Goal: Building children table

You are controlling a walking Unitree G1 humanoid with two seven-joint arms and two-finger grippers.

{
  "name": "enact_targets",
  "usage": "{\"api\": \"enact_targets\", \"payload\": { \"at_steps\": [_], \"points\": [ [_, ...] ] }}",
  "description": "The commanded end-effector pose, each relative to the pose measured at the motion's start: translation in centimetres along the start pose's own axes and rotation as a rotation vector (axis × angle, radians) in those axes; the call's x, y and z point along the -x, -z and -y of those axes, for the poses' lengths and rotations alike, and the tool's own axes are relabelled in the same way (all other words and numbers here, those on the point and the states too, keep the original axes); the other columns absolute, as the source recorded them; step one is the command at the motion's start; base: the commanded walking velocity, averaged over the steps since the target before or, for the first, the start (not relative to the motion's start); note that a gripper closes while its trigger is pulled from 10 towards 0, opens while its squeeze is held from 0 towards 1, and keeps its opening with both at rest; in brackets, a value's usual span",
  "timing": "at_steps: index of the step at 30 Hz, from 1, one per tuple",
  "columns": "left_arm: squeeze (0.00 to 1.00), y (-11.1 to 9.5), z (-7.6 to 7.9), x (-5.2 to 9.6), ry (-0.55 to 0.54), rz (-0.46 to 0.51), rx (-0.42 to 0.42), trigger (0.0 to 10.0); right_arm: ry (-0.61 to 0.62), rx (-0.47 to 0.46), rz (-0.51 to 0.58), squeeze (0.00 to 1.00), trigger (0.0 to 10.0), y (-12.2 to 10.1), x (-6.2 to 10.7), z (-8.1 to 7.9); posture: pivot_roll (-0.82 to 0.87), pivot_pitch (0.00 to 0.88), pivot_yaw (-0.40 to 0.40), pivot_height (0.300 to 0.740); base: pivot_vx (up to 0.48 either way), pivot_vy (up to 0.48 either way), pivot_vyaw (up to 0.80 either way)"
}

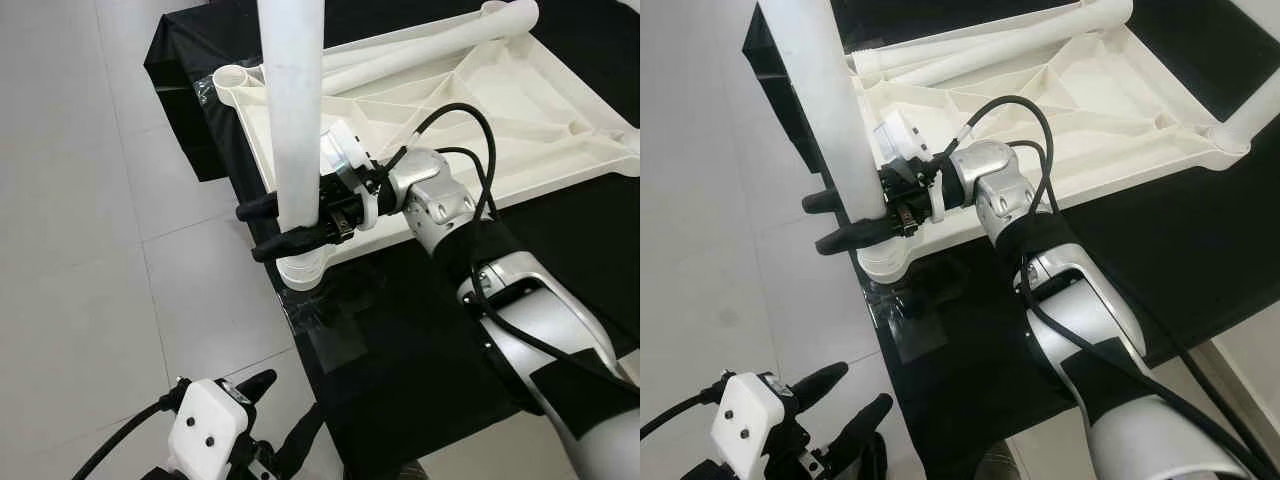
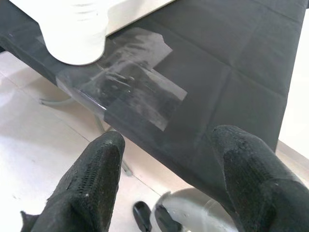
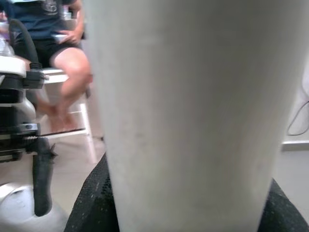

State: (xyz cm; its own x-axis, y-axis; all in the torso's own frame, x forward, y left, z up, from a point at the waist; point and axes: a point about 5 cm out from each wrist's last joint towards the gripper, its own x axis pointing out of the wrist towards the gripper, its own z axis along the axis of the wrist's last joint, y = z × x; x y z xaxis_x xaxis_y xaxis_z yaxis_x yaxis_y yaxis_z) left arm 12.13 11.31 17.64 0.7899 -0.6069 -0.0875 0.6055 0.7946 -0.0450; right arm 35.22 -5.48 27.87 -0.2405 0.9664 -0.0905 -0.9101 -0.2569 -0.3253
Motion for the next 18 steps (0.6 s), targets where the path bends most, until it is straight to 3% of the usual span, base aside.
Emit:
{"api": "enact_targets", "payload": {
  "at_steps": [1, 4, 6, 7, 8, 9, 10, 12, 13, 14, 15, 18],
  "points": [
    [0.0, 0.4, 0.1, 0.0, 0.01, -0.025, 0.006, 10.0, 0.181, -0.071, -0.019, 0.0, 10.0, 2.8, 0.2, -0.6, 0.14, 0.339, -0.027, 0.74, 0.0, 0.0, 0.0],
    [0.0, 0.4, 0.1, -0.1, 0.01, -0.022, 0.005, 10.0, 0.265, -0.099, -0.027, 0.0, 10.0, 3.3, 0.1, -1.1, 0.13, 0.333, -0.034, 0.74, 0.0, 0.0, 0.0],
    [0.0, 0.4, 0.1, -0.1, 0.01, -0.021, 0.005, 10.0, 0.334, -0.144, -0.053, 0.0, 10.0, 4.0, -0.2, -2.0, 0.13, 0.332, -0.036, 0.74, 0.0, 0.0, 0.0],
    [0.0, 0.5, 0.0, -0.2, 0.01, -0.02, 0.004, 10.0, 0.439, -0.222, -0.088, 0.0, 10.0, 5.0, -0.7, -3.3, 0.11, 0.324, -0.047, 0.74, 0.0, 0.0, 0.0],
    [0.0, 0.5, 0.0, -0.2, 0.01, -0.02, 0.004, 10.0, 0.439, -0.222, -0.088, 0.0, 10.0, 5.0, -0.7, -3.3, 0.11, 0.324, -0.047, 0.74, 0.0, 0.0, 0.0],
    [0.0, 0.6, 0.0, -0.2, 0.01, -0.02, 0.004, 10.0, 0.606, -0.322, -0.122, 0.0, 10.0, 6.1, -1.2, -4.5, 0.11, 0.321, -0.047, 0.74, 0.0, 0.0, 0.0],
    [0.0, 0.6, 0.0, -0.2, 0.01, -0.02, 0.004, 10.0, 0.606, -0.322, -0.122, 0.0, 10.0, 6.1, -1.2, -4.5, 0.11, 0.321, -0.047, 0.74, 0.0, 0.0, 0.0],
    [0.0, 0.7, -0.1, -0.2, 0.009, -0.018, 0.005, 10.0, 1.081, -0.411, -0.233, 0.0, 10.0, 7.7, -0.8, -6.9, 0.1, 0.315, -0.046, 0.74, 0.0, 0.0, 0.0],
    [0.0, 0.7, -0.1, -0.2, 0.009, -0.018, 0.005, 10.0, 1.081, -0.411, -0.233, 0.0, 10.0, 7.7, -0.8, -6.9, 0.1, 0.315, -0.046, 0.74, 0.0, 0.0, 0.0],
    [0.0, 0.7, -0.1, -0.2, 0.009, -0.018, 0.005, 10.0, 1.252, -0.449, -0.255, 0.0, 10.0, 8.0, -0.1, -7.8, 0.09, 0.311, -0.043, 0.74, 0.0, 0.0, 0.0],
    [0.0, 0.7, -0.2, -0.3, 0.01, -0.016, 0.006, 10.0, 1.33, -0.455, -0.261, 0.0, 10.0, 8.1, -0.1, -8.7, 0.09, 0.302, -0.037, 0.74, 0.0, 0.0, 0.0],
    [0.0, 0.7, -0.3, -0.5, 0.012, -0.014, 0.005, 10.0, 1.368, -0.436, -0.24, 0.0, 10.0, 8.0, -0.9, -9.3, 0.09, 0.291, -0.024, 0.74, 0.0, 0.0, 0.0]
  ]
}}
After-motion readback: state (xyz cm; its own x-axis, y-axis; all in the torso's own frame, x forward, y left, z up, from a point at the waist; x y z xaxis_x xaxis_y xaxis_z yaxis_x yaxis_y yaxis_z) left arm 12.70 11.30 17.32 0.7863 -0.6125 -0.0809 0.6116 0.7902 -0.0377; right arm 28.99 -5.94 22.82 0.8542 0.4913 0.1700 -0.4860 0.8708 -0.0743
